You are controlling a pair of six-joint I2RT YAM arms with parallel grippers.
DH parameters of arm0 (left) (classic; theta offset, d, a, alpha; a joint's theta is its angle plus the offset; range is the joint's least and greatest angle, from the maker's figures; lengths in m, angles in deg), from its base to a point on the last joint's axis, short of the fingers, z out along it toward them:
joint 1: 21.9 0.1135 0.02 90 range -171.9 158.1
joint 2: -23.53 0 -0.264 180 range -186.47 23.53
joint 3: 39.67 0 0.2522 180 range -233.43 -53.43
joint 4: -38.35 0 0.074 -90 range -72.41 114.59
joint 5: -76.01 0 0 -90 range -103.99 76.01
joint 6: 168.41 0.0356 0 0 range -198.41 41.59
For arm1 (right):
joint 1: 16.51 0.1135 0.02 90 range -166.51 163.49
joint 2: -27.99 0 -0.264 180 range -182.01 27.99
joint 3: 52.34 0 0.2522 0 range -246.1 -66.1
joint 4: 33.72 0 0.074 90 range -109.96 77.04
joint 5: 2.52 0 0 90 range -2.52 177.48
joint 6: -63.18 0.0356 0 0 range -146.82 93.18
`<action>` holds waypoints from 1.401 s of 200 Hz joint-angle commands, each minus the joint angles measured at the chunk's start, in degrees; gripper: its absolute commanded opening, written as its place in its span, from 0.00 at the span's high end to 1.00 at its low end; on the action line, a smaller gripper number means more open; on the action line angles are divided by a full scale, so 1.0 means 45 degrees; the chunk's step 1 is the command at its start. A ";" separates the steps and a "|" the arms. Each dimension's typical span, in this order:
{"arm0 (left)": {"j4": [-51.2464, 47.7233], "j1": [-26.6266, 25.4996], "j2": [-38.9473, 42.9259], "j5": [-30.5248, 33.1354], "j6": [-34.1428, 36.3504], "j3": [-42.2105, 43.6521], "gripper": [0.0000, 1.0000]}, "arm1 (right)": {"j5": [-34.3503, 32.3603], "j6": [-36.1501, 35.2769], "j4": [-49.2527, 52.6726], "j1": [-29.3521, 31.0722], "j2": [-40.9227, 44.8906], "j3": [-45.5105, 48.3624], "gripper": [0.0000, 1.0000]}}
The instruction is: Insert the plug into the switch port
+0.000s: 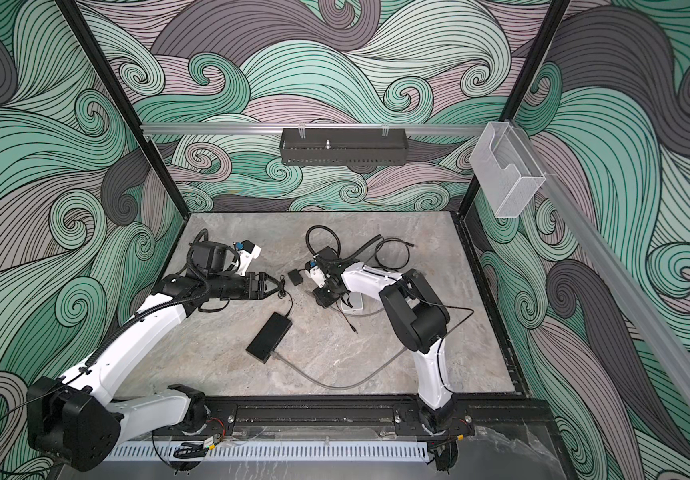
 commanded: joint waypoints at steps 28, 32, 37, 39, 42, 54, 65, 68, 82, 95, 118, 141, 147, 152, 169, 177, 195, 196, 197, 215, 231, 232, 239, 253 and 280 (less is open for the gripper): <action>0.0384 0.0473 0.0015 -0.1050 -0.0010 -0.0265 0.24 | 0.0221 -0.0365 0.0252 0.0221 0.0217 0.0373 0.72; 0.0377 0.0511 0.0020 -0.1053 -0.0011 -0.0240 0.24 | 0.0194 -0.0345 0.0206 0.0270 0.0322 0.0513 0.74; 0.0386 0.0534 0.0038 -0.1046 0.0007 -0.0220 0.24 | 0.0172 -0.0322 0.0110 0.0325 0.0503 0.0719 0.75; 0.0382 0.0538 0.0039 -0.1042 -0.0003 -0.0212 0.24 | 0.0188 -0.0304 0.0068 0.0364 0.0584 0.0796 0.75; 0.0401 0.0539 0.0040 -0.1042 -0.0001 -0.0196 0.24 | 0.0187 -0.0269 0.0001 0.0394 0.0714 0.0939 0.76; 0.0425 0.0597 0.0059 -0.1053 0.0010 -0.0152 0.24 | 0.0225 -0.0123 -0.0320 0.0524 0.1357 0.1598 0.79; 0.0426 0.0611 0.0083 -0.1035 0.0055 -0.0122 0.24 | 0.0331 0.0022 -0.0519 0.0638 0.2003 0.2237 0.83; 0.0418 0.0607 0.0094 -0.1034 0.0070 -0.0114 0.24 | 0.0363 0.0065 -0.0563 0.0653 0.2180 0.2379 0.85; 0.0425 0.0619 0.0173 -0.0974 0.0133 -0.0064 0.24 | 0.0545 0.0314 -0.0806 0.0788 0.3122 0.3300 0.91; 0.0455 0.0618 0.0282 -0.0899 0.0166 -0.0037 0.24 | 0.0650 0.0548 -0.1161 0.0918 0.4098 0.4215 0.97; 0.0523 0.0618 0.0372 -0.0856 0.0171 0.0024 0.24 | 0.0716 0.0777 -0.1260 0.1042 0.5532 0.5281 1.00; 0.0520 0.0623 0.0391 -0.0892 0.0194 0.0024 0.24 | 0.0781 0.0875 -0.1260 0.1203 0.6850 0.5949 1.00; 0.0563 0.0623 0.0386 -0.0961 0.0176 0.0043 0.24 | 0.0803 0.0899 -0.1258 0.1234 0.7236 0.6141 1.00; 0.0619 0.0618 0.0391 -0.1026 0.0157 0.0072 0.24 | 0.0825 0.0900 -0.1256 0.1258 0.7593 0.6347 1.00; 0.0931 0.0619 0.0391 -0.1582 0.0080 0.0189 0.27 | 0.0943 0.0674 -0.1636 0.1402 0.8931 0.7052 1.00; 0.1113 0.0618 0.0411 -0.1952 0.0067 0.0256 0.31 | 0.0969 0.0486 -0.1837 0.1485 0.9594 0.7456 1.00; 0.1626 0.0627 0.0448 -0.2920 0.0000 0.0356 0.35 | 0.1002 -0.0055 -0.2183 0.1714 1.1049 0.8177 1.00; 0.1651 0.0622 0.0449 -0.2983 0.0000 0.0366 0.35 | 0.1021 -0.0076 -0.2198 0.1723 1.1136 0.8214 1.00; 0.1693 0.0620 0.0449 -0.3073 0.0000 0.0381 0.35 | 0.1021 -0.0086 -0.2225 0.1737 1.1199 0.8242 1.00; 0.2590 0.0569 0.0535 -0.4517 -0.0254 0.0557 0.36 | 0.1021 -0.0290 -0.2899 0.2196 1.2410 0.8747 1.00; 0.3600 0.0383 0.0739 -0.5386 -0.0612 0.0827 0.36 | 0.0696 -0.0805 -0.3030 0.2762 1.3241 0.8996 1.00; 0.3644 0.0373 0.0760 -0.5456 -0.0638 0.0826 0.36 | 0.0702 -0.0831 -0.3031 0.2794 1.3287 0.9014 1.00; 0.3970 0.0217 0.0899 -0.5714 -0.0699 0.0880 0.37 | 0.0723 -0.0963 -0.3104 0.2952 1.3678 0.9101 1.00; 0.4185 -0.0207 0.1262 -0.5943 -0.0471 0.0917 0.37 | 0.0909 -0.1075 -0.3344 0.3211 1.4365 0.9329 1.00; 0.4109 -0.1212 0.1987 -0.5711 0.0643 0.1133 0.37 | 0.0792 -0.1092 -0.3412 0.3508 1.5526 0.9515 1.00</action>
